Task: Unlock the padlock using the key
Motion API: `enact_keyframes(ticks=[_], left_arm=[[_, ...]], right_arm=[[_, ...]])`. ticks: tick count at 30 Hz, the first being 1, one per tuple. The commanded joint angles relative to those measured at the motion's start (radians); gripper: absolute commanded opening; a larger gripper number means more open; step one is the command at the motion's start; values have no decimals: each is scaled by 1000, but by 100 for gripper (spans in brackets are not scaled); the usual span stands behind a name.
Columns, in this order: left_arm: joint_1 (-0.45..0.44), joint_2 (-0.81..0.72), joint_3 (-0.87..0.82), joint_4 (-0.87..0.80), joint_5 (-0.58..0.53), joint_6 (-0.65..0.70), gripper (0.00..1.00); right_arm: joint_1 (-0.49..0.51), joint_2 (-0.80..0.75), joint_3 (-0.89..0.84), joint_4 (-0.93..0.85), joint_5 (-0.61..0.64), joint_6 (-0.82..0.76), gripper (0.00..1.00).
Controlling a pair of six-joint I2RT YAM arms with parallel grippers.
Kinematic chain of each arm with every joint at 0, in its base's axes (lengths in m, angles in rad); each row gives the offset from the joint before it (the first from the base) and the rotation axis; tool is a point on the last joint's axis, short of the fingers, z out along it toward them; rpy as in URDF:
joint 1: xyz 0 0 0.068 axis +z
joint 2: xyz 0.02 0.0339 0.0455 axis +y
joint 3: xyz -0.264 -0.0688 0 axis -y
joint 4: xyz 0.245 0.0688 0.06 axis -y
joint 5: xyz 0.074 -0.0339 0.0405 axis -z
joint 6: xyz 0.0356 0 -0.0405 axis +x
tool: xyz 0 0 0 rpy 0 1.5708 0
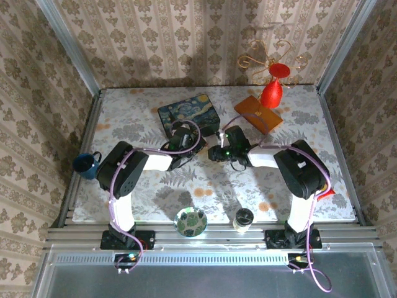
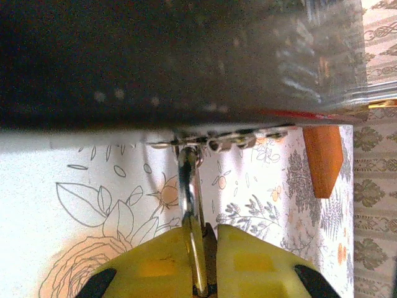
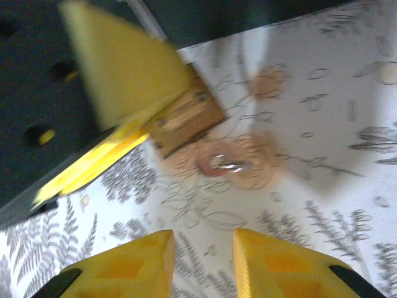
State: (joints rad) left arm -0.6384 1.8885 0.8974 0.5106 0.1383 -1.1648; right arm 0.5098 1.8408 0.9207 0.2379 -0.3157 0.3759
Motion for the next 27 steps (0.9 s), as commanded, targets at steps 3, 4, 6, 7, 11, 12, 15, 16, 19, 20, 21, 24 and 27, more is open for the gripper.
enact_keyframes(ticks=[3,4,6,7,11,12,15,16,19,20,21,24,27], left_arm=[[22,-41,13,-218,121,-93,2],[24,-47,16,-223,127,-92,2],[28,-55,26,-247,140,-92,2],[29,-57,29,-250,146,-91,2],[32,-63,41,-271,162,-95,1],[32,-66,44,-274,164,-93,0],[36,-68,54,-288,173,-90,0],[36,-68,57,-291,172,-90,0],[36,-69,60,-298,181,-91,0],[36,-69,62,-297,183,-93,0],[36,-69,64,-300,187,-94,0],[34,-72,66,-304,194,-96,0],[34,-75,67,-312,202,-99,0]], right_arm=[[11,-62,-31,21,133,-193,35],[19,-67,-30,20,154,-217,36],[37,-69,-24,9,204,-272,39],[46,-69,-23,8,220,-290,41],[67,-74,-39,35,238,-353,46],[71,-78,-47,44,239,-364,47],[79,-92,-68,60,237,-380,48],[81,-97,-75,66,237,-384,49],[93,-113,-88,66,239,-409,50],[95,-115,-91,68,243,-414,50],[98,-117,-91,67,245,-418,50],[102,-114,-88,66,248,-432,50],[112,-109,-76,64,256,-447,51]])
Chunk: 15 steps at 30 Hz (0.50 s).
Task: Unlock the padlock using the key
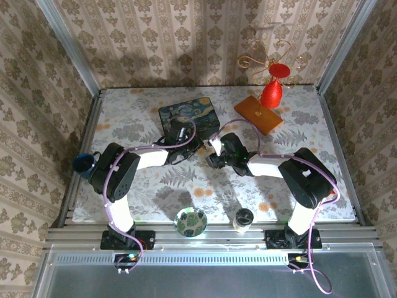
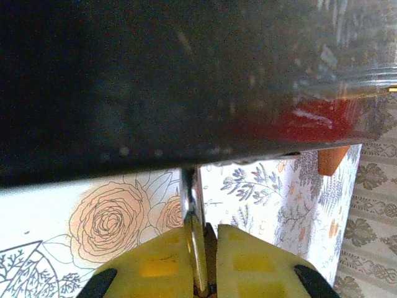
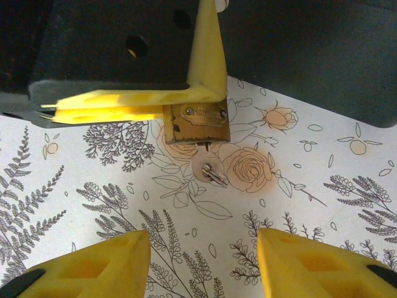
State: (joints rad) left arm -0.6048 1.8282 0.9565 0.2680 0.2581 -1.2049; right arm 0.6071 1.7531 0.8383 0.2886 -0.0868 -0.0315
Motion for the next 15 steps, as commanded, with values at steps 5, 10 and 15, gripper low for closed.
enact_keyframes(ticks=[5,10,15], left_arm=[[0,-21,13,-74,95,-62,0],[0,-28,12,-79,104,-62,0],[-1,-30,14,-79,116,-70,0]], right_arm=[[30,-6,30,2,45,-57,52],[40,11,51,-3,59,-67,53],[45,33,77,-12,77,-74,52]])
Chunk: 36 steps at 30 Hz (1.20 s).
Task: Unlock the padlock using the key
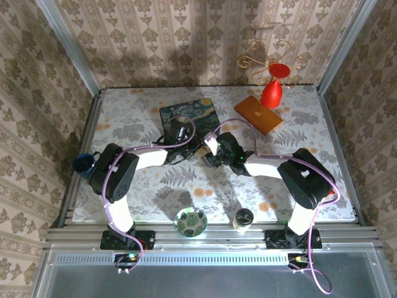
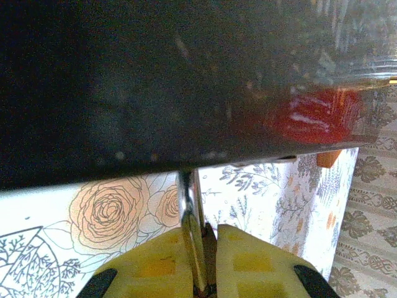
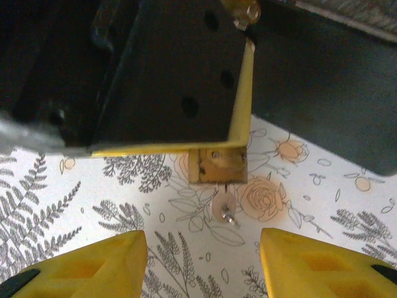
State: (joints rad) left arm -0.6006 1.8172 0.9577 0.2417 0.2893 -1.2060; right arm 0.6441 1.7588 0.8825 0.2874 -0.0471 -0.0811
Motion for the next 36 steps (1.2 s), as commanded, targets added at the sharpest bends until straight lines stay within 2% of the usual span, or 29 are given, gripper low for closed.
enact_keyframes(ticks=[1,13,23,26,29,32,36], left_arm=[[-5,-21,12,-50,88,-70,0],[-4,-32,14,-53,86,-69,0],[-5,-35,15,-51,99,-73,0],[-5,-33,13,-45,107,-77,0],[-5,-33,13,-35,118,-81,0],[-5,-35,11,-33,124,-79,0],[-5,-36,1,-24,131,-81,0]], right_arm=[[8,33,37,-11,40,-25,52],[8,57,30,-9,49,-22,49],[9,70,35,7,52,-19,28],[8,70,36,19,39,-7,19],[3,71,41,26,-2,15,10],[-27,75,40,46,-100,72,0],[-77,68,19,103,-235,152,0]])
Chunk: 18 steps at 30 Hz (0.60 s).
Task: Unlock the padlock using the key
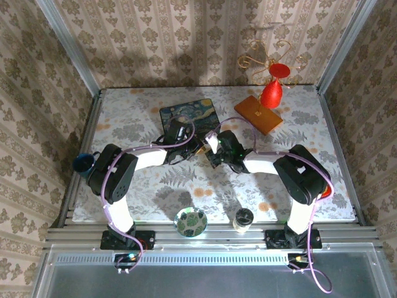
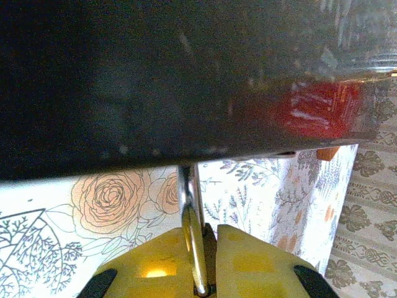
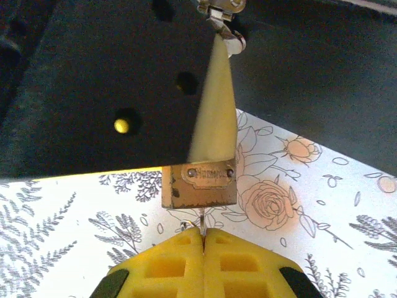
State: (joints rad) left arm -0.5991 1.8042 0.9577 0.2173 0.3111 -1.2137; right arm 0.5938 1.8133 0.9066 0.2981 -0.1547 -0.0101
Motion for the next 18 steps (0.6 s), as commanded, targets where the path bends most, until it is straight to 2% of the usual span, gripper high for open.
enact_keyframes(ticks=[1,5,10,15,18], left_arm=[[-7,-22,-2,3,111,-77,0],[-7,-22,-8,17,120,-81,0],[-7,-24,-9,28,131,-83,0],[-7,-26,-7,42,140,-83,0],[-7,-26,-10,55,150,-84,0]], right_arm=[[-37,12,-8,98,-153,95,0],[-83,27,-5,126,-272,163,0],[-148,109,50,158,-480,307,0],[-204,214,110,210,-648,494,0],[-235,273,120,311,-729,634,0]])
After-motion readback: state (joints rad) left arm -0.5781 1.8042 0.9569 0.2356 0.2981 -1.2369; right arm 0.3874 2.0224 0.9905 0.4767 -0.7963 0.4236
